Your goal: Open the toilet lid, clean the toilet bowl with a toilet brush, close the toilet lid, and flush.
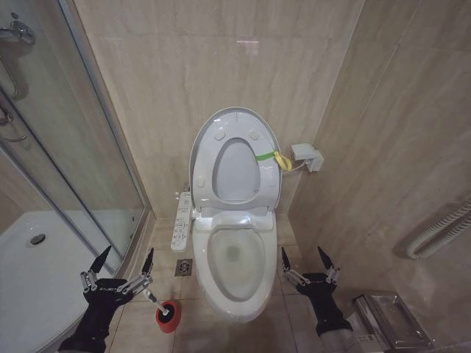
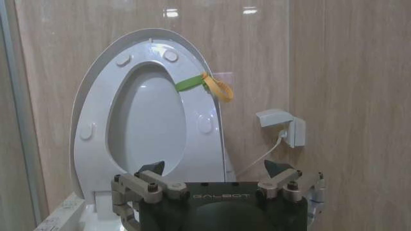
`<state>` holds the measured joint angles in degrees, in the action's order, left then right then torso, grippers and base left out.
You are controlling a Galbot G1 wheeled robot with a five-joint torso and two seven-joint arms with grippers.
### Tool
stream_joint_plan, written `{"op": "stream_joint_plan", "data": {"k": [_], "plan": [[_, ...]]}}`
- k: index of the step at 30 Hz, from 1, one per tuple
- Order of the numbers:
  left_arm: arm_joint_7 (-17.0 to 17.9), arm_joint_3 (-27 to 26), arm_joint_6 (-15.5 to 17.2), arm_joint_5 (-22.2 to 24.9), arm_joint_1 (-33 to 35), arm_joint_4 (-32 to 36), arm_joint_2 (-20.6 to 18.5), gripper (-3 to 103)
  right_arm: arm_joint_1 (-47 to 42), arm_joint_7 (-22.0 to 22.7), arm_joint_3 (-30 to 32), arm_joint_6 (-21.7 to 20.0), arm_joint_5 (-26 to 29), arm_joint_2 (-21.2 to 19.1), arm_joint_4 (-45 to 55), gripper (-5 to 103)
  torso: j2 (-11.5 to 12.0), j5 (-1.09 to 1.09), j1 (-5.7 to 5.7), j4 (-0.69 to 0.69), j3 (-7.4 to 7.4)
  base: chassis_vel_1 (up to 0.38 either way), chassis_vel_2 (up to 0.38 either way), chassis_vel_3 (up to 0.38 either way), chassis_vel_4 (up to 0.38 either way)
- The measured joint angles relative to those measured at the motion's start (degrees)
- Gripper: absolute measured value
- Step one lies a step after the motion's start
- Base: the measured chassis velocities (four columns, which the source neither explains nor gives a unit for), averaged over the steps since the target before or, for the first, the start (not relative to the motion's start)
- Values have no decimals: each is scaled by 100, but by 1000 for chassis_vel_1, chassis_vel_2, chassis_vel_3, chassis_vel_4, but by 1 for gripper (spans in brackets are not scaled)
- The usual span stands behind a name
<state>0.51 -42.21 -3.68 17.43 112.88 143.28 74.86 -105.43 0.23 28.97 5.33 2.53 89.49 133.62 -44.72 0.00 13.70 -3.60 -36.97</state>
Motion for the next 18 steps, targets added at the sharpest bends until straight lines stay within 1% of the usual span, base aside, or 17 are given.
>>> {"op": "stream_joint_plan", "data": {"k": [18], "plan": [[1, 0, 1, 0, -1, -4, 0, 100, 0, 0, 0, 0, 0, 0, 0, 100, 0, 0, 0, 0, 0, 0, 0, 0, 0]]}}
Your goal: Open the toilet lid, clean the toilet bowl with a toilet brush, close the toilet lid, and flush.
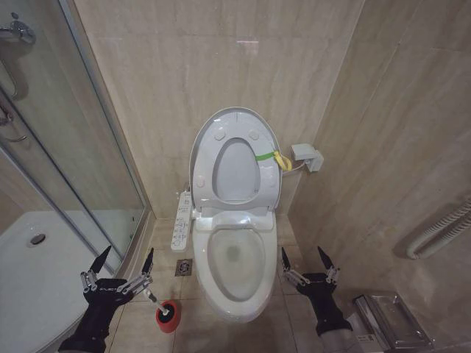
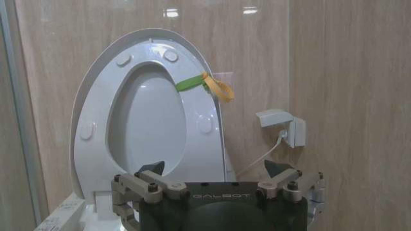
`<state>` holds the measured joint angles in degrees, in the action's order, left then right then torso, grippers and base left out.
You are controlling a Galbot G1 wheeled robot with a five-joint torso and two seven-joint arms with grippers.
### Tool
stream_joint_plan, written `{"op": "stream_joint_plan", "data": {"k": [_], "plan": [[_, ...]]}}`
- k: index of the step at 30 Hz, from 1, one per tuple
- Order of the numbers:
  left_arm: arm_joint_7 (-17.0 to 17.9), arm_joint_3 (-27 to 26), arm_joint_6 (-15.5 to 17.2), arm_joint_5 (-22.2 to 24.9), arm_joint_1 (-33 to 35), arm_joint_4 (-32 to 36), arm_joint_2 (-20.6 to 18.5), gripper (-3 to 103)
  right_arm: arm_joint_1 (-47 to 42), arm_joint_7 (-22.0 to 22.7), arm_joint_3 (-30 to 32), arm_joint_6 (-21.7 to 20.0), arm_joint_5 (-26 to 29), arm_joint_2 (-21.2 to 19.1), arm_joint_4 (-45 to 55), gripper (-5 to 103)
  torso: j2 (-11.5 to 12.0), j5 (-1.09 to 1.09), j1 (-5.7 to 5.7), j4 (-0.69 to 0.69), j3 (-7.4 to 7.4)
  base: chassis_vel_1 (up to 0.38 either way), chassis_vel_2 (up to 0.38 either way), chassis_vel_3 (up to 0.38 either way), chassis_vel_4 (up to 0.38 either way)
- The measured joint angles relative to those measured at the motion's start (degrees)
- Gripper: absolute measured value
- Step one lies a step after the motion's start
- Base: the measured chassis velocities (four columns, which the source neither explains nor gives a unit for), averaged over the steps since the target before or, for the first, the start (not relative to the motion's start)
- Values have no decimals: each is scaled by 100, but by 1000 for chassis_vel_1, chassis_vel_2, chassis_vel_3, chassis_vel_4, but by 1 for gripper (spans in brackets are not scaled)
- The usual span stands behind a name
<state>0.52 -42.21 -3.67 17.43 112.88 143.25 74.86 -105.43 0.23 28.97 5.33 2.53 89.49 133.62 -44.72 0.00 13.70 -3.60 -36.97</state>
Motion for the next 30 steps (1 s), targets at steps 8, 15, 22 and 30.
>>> {"op": "stream_joint_plan", "data": {"k": [8, 15, 22, 30], "plan": [[0, 0, 0, 0, 0, -1, 0, 100, 0, 0, 0, 0, 0, 0, 0, 100, 0, 0, 0, 0, 0, 0, 0, 0, 0], [0, 0, 0, 0, 0, -1, 0, 100, 0, 0, 0, 0, 0, 0, 0, 100, 0, 0, 0, 0, 0, 0, 0, 0, 0], [0, 0, 0, 0, 0, -1, 0, 100, 0, 0, 0, 0, 0, 0, 0, 100, 0, 0, 0, 0, 0, 0, 0, 0, 0], [0, 0, 0, 0, 0, -1, 0, 100, 0, 0, 0, 0, 0, 0, 0, 100, 0, 0, 0, 0, 0, 0, 0, 0, 0]]}}
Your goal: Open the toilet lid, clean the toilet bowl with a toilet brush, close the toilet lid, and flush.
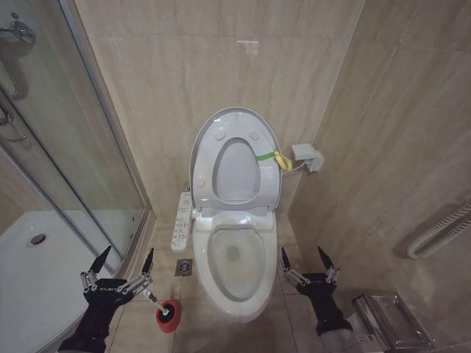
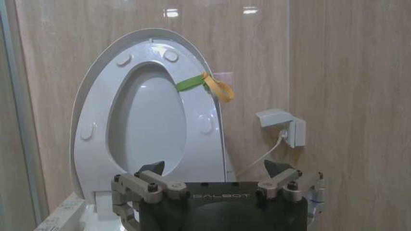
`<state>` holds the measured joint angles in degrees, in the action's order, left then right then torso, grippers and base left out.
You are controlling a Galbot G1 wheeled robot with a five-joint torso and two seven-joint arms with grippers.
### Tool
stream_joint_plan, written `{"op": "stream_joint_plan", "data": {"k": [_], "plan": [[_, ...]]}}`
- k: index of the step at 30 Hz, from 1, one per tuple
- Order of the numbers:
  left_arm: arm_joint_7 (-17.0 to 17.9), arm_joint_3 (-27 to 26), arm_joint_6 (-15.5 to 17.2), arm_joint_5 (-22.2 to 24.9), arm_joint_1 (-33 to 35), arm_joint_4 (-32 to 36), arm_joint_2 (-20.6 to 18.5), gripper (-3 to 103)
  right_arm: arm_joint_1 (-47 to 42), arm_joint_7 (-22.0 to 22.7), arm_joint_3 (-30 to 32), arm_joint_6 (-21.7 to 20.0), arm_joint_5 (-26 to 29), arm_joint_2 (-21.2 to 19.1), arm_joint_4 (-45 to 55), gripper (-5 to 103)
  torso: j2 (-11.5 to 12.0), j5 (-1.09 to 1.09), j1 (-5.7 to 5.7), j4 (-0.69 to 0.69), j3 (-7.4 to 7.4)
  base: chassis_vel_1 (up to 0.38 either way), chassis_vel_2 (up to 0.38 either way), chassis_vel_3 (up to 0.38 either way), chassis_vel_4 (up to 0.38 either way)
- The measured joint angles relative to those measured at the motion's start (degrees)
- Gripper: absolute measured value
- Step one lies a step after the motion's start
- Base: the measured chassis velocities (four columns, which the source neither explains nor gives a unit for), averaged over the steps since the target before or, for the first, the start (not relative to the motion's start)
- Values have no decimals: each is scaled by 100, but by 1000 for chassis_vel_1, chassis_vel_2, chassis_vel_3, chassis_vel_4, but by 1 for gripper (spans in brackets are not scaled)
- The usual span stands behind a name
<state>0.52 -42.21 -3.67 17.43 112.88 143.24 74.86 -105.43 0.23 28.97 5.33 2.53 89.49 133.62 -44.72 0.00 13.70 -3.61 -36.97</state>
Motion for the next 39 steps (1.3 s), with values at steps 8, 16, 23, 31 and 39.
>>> {"op": "stream_joint_plan", "data": {"k": [8, 16, 23, 31, 39], "plan": [[0, 0, 0, 0, 0, 0, 0, 100, 0, 0, 0, 0, 0, 0, 0, 100, 0, 0, 0, 0, 0, 0, 0, 0, 0], [0, 0, 0, 0, 0, 0, 0, 100, 0, 0, 0, 0, 0, 0, 0, 100, 0, 0, 0, 0, 0, 0, 0, 0, 0], [0, 0, 0, 0, 0, 0, 0, 100, 0, 0, 0, 0, 0, 0, 0, 100, 0, 0, 0, 0, 0, 0, 0, 0, 0], [0, 0, 0, 0, 0, 0, 0, 100, 0, 0, 0, 0, 0, 0, 0, 100, 0, 0, 0, 0, 0, 0, 0, 0, 0], [0, 0, 0, 0, 0, 0, 0, 100, 239, -1, 10, -402, -49, 29, -53, 100, 0, 0, 0, 0, 0, 0, 0, 0, 0]]}}
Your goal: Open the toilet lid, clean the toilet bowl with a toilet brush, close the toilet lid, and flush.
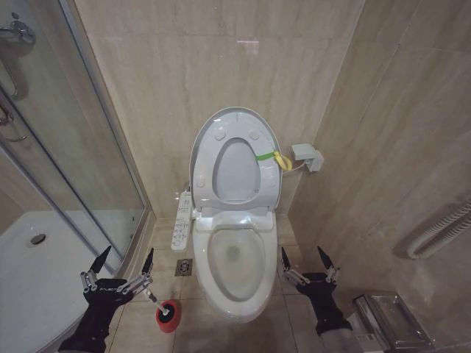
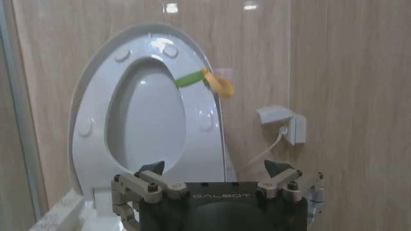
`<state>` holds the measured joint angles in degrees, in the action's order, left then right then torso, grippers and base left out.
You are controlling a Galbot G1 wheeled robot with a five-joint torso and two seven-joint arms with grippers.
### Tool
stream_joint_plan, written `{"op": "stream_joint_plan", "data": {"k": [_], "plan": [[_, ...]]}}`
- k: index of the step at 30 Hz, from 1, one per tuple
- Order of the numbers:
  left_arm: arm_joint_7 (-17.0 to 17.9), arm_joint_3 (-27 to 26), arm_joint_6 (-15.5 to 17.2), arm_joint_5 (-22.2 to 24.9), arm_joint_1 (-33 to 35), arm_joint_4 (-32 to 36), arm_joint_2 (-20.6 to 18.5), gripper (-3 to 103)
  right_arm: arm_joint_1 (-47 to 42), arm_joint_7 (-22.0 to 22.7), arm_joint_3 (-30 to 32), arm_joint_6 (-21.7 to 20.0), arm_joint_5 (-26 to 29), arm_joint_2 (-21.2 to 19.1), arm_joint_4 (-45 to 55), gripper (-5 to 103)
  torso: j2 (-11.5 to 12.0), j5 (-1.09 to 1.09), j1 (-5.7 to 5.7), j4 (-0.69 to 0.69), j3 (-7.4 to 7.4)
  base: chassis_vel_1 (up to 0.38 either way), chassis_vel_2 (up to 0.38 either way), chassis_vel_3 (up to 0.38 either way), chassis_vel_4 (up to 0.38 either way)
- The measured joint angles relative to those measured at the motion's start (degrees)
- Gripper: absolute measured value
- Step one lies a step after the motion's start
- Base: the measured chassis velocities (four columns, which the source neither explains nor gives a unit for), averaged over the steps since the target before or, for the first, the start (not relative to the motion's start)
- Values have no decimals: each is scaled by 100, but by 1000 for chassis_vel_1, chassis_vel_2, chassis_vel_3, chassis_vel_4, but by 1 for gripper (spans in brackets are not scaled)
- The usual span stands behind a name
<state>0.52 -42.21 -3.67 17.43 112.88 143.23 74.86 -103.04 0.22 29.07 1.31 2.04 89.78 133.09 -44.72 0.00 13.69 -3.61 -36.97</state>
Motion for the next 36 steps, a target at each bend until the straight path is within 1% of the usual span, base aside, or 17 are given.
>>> {"op": "stream_joint_plan", "data": {"k": [1, 2, 4, 6, 7, 8, 10, 12, 13, 15, 16, 17, 18, 20, 22, 26, 36], "plan": [[0, 0, 0, 0, 0, 0, 0, 100, 141, -1, 7, -219, -31, 19, -36, 100, 0, 0, 0, 0, 0, 0, 0, 0, 0], [0, 0, 0, 0, 0, 0, 0, 100, 205, -1, 11, -317, -45, 25, -52, 100, 0, 0, 0, 0, 0, 0, 0, 0, 0], [0, -1, 0, 0, 0, 0, 0, 100, 250, -3, 11, -345, -46, 27, -54, 100, 0, -1, 1, 2, 0, 0, 0, 0, 0], [0, -1, 0, 0, 0, 0, 0, 100, 326, 5, 13, -460, -44, 36, -55, 100, 1, 0, 2, -1, 0, 0, 0, 0, 0], [0, -1, 0, 0, 0, 0, 0, 100, 401, 24, 12, -607, -42, 51, -54, 100, 0, -1, 1, -1, 0, 0, 0, 0, 0], [0, -1, 0, 0, 0, 0, 0, 100, 401, 24, 12, -607, -42, 51, -54, 100, 0, -1, 1, -1, 0, 0, 0, 0, 0], [0, -1, 1, 0, 0, 0, 0, 100, 559, 76, 14, -936, -18, 87, -40, 100, 0, 0, 1, 0, 0, 0, 0, 0, 0], [0, 0, 0, 0, 0, 0, 0, 100, 774, 149, 17, -1411, 19, 141, -13, 100, 0, 0, 1, 0, 0, 0, 0, 0, 0], [0, 0, 0, 0, 0, 0, 0, 100, 774, 149, 17, -1411, 19, 141, -13, 100, 0, 0, 1, 0, 0, 0, 0, 0, 0], [-1, 0, 0, 0, 0, 0, 0, 100, 991, 224, 32, -1900, 67, 192, 29, 100, 1, -1, 1, 1, 0, 0, 0, 0, 0], [-1, 0, 0, 0, 0, 0, 0, 100, 991, 224, 32, -1900, 67, 192, 29, 100, 1, -1, 1, 1, 0, 0, 0, 0, 0], [1, -2, 0, 0, 0, 0, 0, 100, 999, 244, 82, -1990, 101, 193, 137, 100, 1, -4, 2, 4, -1, 0, 0, 0, 0], [0, -1, 0, 0, 0, 0, 0, 100, 984, 283, 173, -2010, 138, 182, 323, 100, 0, 3, 1, -1, 0, 0, 0, 0, 0], [0, -1, 0, 0, 0, 0, -1, 100, 969, 308, 196, -1999, 152, 174, 362, 100, 0, 2, 1, -2, 0, 0, 0, 0, 0], [0, -1, 1, 0, 0, 0, 0, 100, 944, 459, 212, -1862, 174, 143, 412, 100, 0, -1, 1, 0, 0, 0, 0, 0, 0], [0, 0, 1, 0, -1, 0, 0, 100, 938, 509, 179, -1810, 216, 99, 432, 100, 0, 0, 1, 0, 0, 0, 0, 0, 0], [0, 0, 0, 0, 0, 0, 0, 100, 1254, 466, 66, -1627, 390, -240, -11, 100, 0, 0, 1, 0, 0, 0, 0, 0, 0]]}}
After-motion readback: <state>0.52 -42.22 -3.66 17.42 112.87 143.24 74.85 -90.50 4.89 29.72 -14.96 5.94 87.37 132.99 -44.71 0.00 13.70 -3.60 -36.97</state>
